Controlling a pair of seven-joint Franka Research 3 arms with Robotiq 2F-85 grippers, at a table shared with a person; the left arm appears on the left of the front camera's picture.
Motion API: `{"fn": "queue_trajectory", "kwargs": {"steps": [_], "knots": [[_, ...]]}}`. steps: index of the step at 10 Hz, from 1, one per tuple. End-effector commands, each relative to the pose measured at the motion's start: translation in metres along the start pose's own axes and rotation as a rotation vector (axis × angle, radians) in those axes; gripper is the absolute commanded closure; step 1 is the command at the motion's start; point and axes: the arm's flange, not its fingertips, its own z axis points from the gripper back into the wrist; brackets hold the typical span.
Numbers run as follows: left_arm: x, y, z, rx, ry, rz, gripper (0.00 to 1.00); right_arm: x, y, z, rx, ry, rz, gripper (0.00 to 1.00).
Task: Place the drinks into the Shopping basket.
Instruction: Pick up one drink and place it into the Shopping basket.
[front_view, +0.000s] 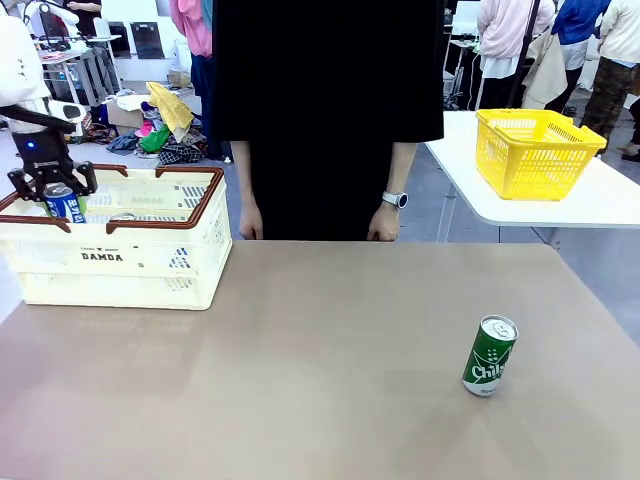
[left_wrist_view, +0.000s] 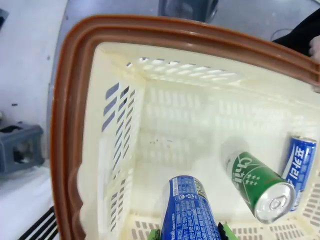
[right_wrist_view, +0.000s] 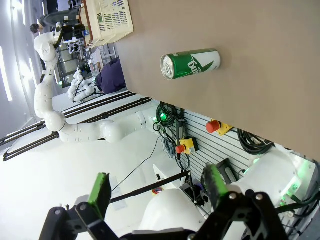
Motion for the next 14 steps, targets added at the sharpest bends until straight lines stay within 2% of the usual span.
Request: {"fn": "queue_trajectory", "kwargs": {"steps": [1, 3, 4, 5, 6, 9, 11, 13, 14], "knots": [[0.0, -0.001, 0.006, 0.001, 0.011, 0.023, 1.0, 0.0, 0.003, 0.002, 0.006, 0.006, 0.012, 0.0], [0.003, -0.007, 0.002, 0.016, 0.029, 0.017, 1.0, 0.0, 0.003, 0.002, 0.006, 0.006, 0.012, 0.0], [0.003, -0.01, -0.001, 0.004, 0.039, 0.013, 0.81, 0.0, 0.003, 0.002, 0.006, 0.006, 0.012, 0.0], [0.004, -0.012, -0.004, 0.01, 0.05, 0.007, 0.24, 0.0, 0.003, 0.002, 0.006, 0.006, 0.012, 0.0], [0.004, -0.014, -0.004, 0.01, 0.052, 0.009, 0.0, 0.0, 0.003, 0.002, 0.006, 0.006, 0.012, 0.0], [0.001, -0.017, 0.01, 0.001, 0.009, 0.007, 0.0, 0.0, 0.003, 0.002, 0.006, 0.006, 0.012, 0.0], [-0.012, -0.018, 0.033, -0.026, -0.058, 0.016, 0.0, 0.0, 0.003, 0.002, 0.006, 0.006, 0.012, 0.0], [-0.04, -0.021, 0.071, -0.123, -0.12, -0.008, 0.0, 0.0, 0.003, 0.002, 0.006, 0.006, 0.012, 0.0], [-0.067, -0.024, 0.098, -0.196, -0.13, -0.04, 0.0, 0.0, 0.003, 0.002, 0.006, 0.006, 0.012, 0.0]]}}
